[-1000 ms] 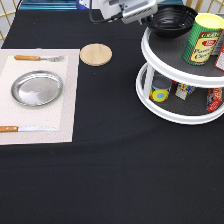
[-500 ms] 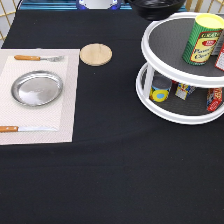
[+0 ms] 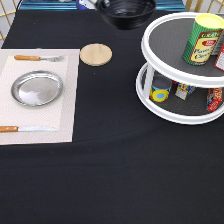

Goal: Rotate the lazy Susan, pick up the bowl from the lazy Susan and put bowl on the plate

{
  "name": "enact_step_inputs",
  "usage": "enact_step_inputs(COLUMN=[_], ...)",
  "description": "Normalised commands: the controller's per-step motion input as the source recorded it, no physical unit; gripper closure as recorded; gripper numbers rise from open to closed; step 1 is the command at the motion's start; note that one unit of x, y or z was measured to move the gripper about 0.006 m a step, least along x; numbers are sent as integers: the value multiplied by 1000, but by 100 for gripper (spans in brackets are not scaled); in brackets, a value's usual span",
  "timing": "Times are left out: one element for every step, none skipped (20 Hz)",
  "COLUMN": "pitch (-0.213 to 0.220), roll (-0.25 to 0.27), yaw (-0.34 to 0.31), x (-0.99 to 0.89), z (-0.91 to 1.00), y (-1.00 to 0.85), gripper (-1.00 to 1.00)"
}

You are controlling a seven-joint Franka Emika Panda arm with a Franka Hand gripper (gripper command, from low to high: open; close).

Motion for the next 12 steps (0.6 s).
enact_step_inputs(pitch=[0,0,-1,-17,-16,-30,-29,-38,-39,-46,-49,-50], roll=[0,0,0,-1,-3,-1,-1,-2,0,-1,0,0], yaw=[-211,-241,-273,-305,-306,-343,-347,-374,-375,-374,-375,-375], x=[71,43,6,0,0,0,0,0,0,0,0,0], z=[-383,-403,-423,-471,-474,-511,-511,-526,-531,-557,-557,-563], y=[-466,-383,-300,-217,-214,-117,-109,-40,-37,-40,-34,-34], gripper=[100,100,100,100,100,100,100,100,100,100,100,100])
